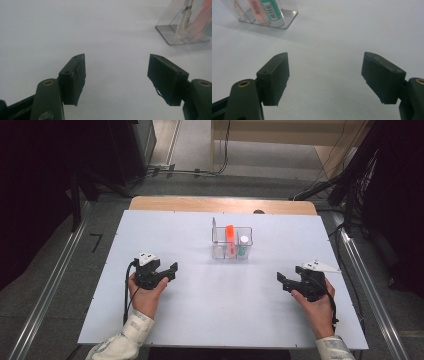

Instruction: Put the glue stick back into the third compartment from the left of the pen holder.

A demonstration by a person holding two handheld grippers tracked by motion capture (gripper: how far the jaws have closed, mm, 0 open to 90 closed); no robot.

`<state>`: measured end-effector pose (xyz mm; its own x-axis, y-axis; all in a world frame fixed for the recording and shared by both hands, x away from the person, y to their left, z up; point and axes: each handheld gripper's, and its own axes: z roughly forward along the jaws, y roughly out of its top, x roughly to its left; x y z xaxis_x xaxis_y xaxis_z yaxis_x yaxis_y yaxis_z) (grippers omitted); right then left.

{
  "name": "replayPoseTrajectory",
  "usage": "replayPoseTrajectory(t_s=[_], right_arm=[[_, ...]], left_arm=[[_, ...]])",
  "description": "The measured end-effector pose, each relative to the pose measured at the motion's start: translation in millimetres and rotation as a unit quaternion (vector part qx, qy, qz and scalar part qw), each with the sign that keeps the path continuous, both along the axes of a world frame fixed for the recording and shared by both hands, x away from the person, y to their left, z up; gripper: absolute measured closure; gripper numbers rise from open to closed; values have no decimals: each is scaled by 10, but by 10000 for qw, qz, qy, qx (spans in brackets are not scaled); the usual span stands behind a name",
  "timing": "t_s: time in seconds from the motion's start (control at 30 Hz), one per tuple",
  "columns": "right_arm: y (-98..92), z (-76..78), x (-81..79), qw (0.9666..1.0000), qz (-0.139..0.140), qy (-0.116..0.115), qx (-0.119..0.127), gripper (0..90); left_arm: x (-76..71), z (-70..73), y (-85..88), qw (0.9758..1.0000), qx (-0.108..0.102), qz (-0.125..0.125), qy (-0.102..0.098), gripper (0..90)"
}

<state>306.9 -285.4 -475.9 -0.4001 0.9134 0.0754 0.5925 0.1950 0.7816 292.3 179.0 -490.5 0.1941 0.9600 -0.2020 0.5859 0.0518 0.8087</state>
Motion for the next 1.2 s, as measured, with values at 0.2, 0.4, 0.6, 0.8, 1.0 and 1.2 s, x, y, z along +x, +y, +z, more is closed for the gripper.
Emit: replayPoseTrajectory(t_s=[0.2, 0.4, 0.6, 0.8, 1.0, 1.2], right_arm=[[-110, -9, -46, 9999, -118, 23, -28, 213], [-195, -11, -87, 9998, -203, 39, -64, 212], [-274, -14, -130, 9995, -311, 57, -97, 211], [-356, -21, -164, 9991, -400, 77, -111, 211], [-440, -28, -192, 9987, -492, 77, -123, 211], [-472, -35, -205, 9984, -546, 97, -122, 211]], left_arm=[[-8, -1, 2, 10000, 0, -8, 6, 316], [-25, 1, 24, 10000, 12, -6, 23, 315], [-44, 7, 40, 10000, 32, -7, 18, 315], [-68, 4, 58, 10000, 46, -15, 41, 314], [-90, 0, 67, 10000, 55, -23, 54, 314], [-121, -2, 64, 9999, 79, -64, 85, 313]])
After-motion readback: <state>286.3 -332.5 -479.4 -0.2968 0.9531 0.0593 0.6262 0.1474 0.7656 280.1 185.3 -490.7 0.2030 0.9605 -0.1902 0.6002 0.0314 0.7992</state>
